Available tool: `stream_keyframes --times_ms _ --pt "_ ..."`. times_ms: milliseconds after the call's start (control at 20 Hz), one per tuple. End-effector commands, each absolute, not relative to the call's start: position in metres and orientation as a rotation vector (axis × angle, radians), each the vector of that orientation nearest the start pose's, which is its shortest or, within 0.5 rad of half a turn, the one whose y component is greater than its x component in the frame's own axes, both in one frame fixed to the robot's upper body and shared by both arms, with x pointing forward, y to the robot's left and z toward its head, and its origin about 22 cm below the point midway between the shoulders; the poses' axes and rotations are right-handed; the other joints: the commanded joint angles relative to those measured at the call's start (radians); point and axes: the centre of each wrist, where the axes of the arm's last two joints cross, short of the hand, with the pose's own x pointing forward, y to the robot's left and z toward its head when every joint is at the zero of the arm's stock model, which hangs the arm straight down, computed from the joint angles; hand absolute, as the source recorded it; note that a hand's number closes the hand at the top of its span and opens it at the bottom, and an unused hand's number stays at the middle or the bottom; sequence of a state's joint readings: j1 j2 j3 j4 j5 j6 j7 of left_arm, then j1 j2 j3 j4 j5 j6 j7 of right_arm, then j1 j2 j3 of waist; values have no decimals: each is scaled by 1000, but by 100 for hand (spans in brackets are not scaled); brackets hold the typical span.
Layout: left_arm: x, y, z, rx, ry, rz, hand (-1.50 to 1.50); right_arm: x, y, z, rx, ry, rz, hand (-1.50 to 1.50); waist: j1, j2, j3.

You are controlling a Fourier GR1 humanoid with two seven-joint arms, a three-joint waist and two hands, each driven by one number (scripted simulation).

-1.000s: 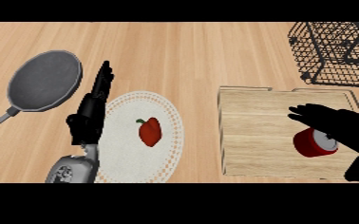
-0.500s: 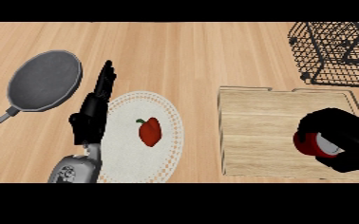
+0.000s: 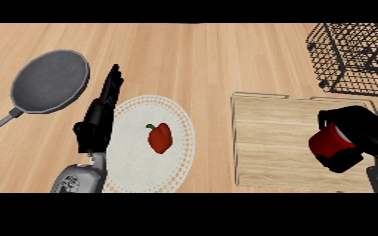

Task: Pick the can from the tray and place it in the tiered basket

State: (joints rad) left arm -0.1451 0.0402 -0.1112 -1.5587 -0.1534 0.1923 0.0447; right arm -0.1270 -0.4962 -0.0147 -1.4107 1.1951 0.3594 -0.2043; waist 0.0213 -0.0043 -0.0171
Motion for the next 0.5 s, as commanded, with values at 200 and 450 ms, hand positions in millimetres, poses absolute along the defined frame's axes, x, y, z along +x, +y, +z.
stream_keyframes --times_ms 200,450 --pt "275 194 34 190 -1664 -112 0 309 -334 57 -1167 -721 1249 150 -12 6 17" --pt "275 214 35 208 -1656 -115 0 310 -318 96 -1298 -818 1101 150 -21 2 17"
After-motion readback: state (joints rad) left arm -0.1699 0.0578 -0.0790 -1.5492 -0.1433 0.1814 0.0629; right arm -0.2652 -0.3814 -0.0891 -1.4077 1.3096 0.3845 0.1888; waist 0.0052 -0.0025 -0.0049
